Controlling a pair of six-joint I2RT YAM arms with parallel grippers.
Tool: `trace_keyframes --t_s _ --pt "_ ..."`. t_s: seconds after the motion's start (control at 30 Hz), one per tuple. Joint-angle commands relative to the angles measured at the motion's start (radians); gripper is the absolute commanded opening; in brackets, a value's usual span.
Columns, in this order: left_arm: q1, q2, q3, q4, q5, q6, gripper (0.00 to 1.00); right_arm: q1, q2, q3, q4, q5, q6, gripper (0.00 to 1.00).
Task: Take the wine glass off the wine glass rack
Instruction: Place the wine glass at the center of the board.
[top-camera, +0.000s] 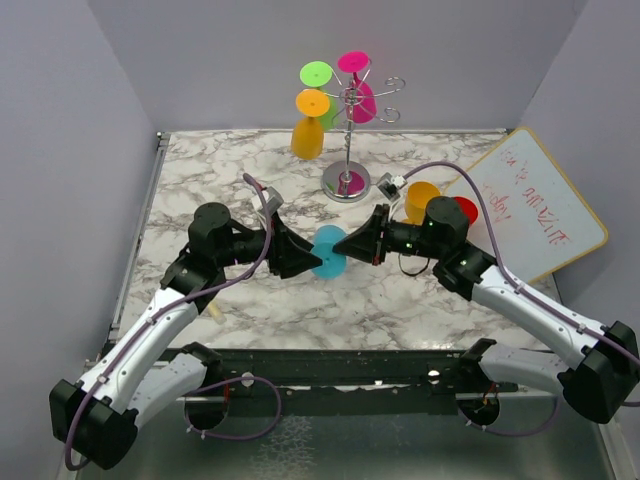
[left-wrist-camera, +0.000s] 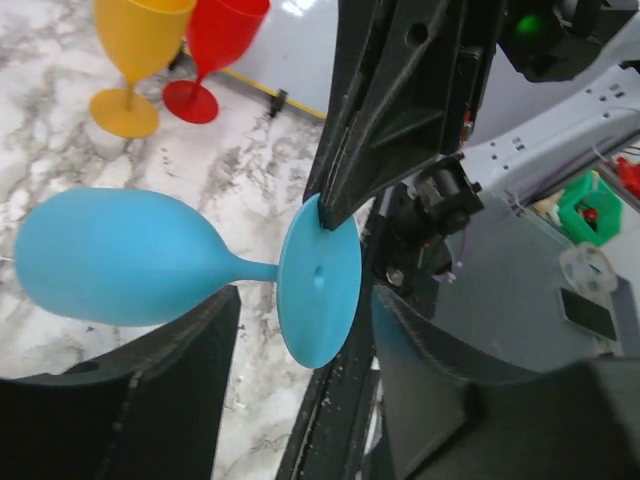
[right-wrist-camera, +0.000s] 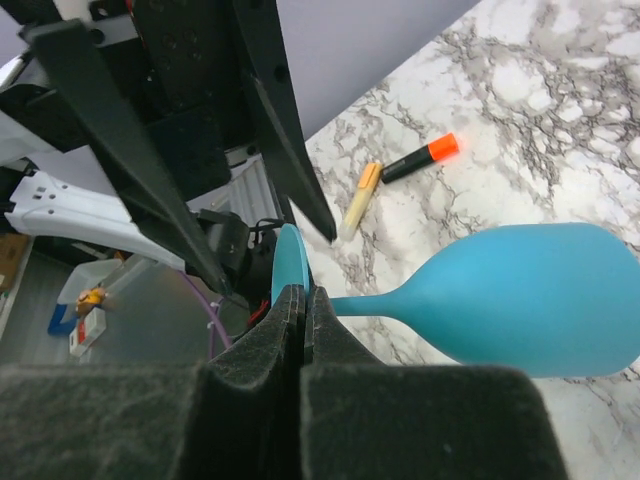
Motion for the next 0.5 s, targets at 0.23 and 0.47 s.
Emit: trace_keyframes --t_s 0.23,0.47 --pt "0.003 0.029 0.014 0.027 0.234 -0.004 0.39 -0.001 -0.042 -0.053 0.134 -0.105 -0.019 0.01" --pt "0.003 0.038 -0.021 0.087 0.219 -0.044 0.16 -0.001 -0.058 -0.09 0.205 -0.13 0.013 0.01"
